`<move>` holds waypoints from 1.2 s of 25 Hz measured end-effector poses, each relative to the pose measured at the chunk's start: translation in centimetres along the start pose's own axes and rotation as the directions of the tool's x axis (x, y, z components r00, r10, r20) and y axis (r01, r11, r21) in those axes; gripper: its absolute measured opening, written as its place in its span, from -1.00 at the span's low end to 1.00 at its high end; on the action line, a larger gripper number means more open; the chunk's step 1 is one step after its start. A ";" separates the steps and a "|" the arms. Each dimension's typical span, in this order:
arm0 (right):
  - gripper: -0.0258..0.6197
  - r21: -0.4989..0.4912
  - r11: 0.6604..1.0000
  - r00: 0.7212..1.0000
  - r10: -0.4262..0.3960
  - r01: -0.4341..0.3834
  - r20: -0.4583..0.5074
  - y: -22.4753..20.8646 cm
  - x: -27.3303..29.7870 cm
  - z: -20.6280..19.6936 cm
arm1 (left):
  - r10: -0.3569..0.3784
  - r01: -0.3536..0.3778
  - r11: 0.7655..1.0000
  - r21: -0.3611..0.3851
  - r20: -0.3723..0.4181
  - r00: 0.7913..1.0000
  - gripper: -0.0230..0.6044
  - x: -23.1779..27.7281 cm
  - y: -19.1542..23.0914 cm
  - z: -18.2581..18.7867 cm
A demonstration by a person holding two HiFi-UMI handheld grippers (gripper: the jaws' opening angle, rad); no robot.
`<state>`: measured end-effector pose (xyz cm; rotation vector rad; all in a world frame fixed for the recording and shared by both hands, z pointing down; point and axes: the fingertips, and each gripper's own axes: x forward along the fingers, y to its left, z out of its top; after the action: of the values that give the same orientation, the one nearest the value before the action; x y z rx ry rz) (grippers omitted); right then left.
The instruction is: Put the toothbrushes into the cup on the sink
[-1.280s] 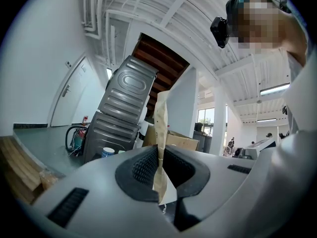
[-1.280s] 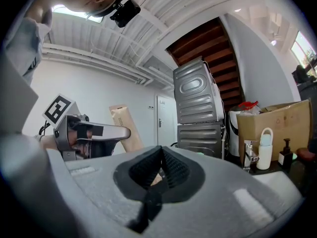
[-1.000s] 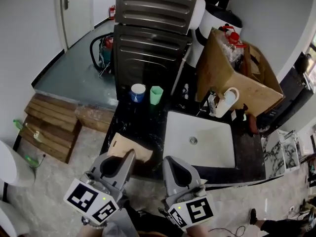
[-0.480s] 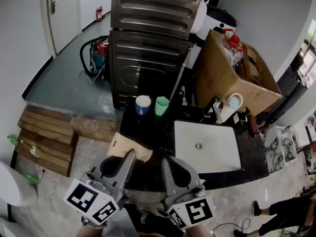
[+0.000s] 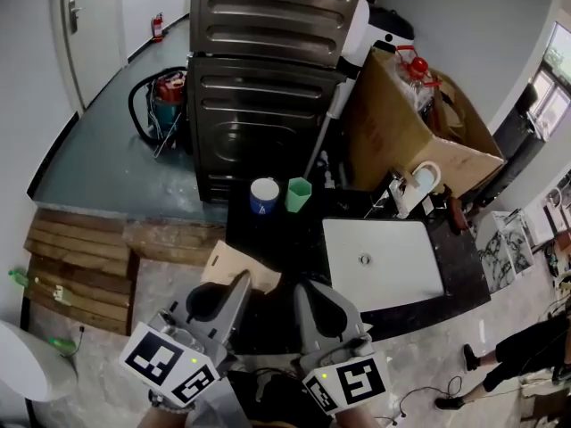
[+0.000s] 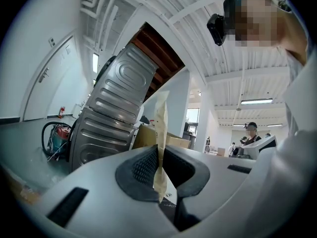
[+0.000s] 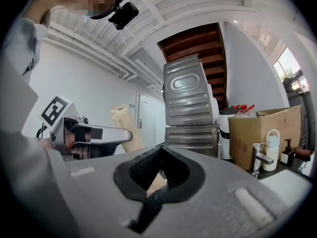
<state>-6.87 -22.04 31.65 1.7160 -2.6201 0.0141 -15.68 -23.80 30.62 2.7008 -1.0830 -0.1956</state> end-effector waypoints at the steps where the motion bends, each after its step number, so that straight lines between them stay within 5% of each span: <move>1: -0.93 -0.001 1.000 1.000 -0.010 0.010 -0.002 0.0 0.1 0.0 | -0.007 0.007 1.000 -0.003 0.000 1.000 -0.84 0.1 0.2 0.1; 11: -0.92 0.001 0.998 0.997 -0.065 0.066 -0.030 -1.6 0.9 -0.6 | -0.023 0.022 0.999 -0.035 -0.025 0.999 -0.84 2.0 2.0 -0.6; 30: -0.92 -0.006 1.000 1.000 -0.004 0.003 -0.025 -5.6 2.6 -0.1 | 0.028 -0.028 0.999 -0.020 -0.006 1.000 -0.84 6.0 1.8 -0.2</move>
<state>-2.78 -26.68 31.84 1.7070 -2.5968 0.0278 -12.50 -29.18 31.03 2.6656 -1.1109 -0.1933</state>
